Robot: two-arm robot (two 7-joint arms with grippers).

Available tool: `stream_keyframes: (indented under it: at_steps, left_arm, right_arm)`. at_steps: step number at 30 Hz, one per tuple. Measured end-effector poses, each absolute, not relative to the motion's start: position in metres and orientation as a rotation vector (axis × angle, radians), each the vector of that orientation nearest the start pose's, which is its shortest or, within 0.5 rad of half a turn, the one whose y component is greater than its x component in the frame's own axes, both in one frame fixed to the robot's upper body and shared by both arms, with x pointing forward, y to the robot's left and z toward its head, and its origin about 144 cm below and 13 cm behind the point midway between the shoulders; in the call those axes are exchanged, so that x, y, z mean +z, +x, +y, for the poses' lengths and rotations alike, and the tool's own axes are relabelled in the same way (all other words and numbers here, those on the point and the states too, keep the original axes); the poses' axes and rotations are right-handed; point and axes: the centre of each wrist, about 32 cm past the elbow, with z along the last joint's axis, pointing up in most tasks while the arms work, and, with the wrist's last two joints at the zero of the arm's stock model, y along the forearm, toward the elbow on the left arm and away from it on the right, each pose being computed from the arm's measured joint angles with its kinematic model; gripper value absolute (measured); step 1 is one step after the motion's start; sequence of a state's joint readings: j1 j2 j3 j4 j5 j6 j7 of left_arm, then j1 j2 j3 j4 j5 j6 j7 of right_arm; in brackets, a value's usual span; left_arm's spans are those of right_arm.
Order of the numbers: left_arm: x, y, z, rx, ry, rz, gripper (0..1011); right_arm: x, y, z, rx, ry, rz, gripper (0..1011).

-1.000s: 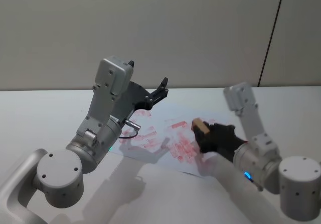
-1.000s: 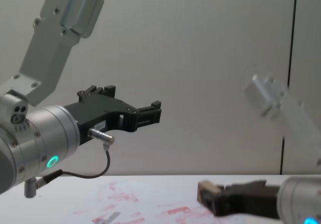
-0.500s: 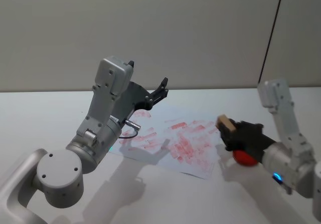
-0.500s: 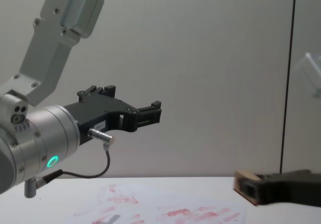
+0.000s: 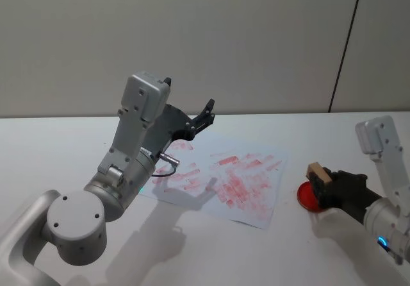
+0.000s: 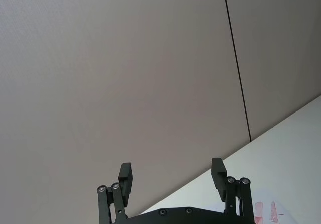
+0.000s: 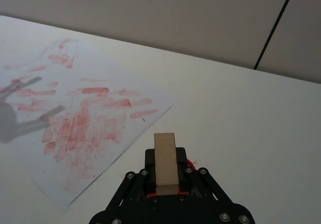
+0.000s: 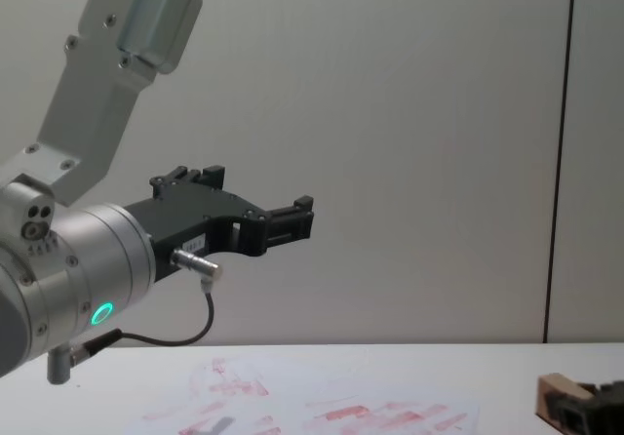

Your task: Use the one hand to pick up the stamp and affix it onto the A4 paper.

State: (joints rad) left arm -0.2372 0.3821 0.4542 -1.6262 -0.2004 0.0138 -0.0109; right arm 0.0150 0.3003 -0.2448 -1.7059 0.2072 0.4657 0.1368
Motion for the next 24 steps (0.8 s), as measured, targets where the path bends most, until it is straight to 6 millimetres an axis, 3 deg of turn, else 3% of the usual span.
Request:
stream_keyframes:
  at_steps: [24]
  left_arm:
    - [1.204, 0.492, 0.198, 1.124, 0.061, -0.268, 1002]
  right_arm:
    - [1.155, 0.457, -0.233, -1.184, -0.447, 0.177, 233]
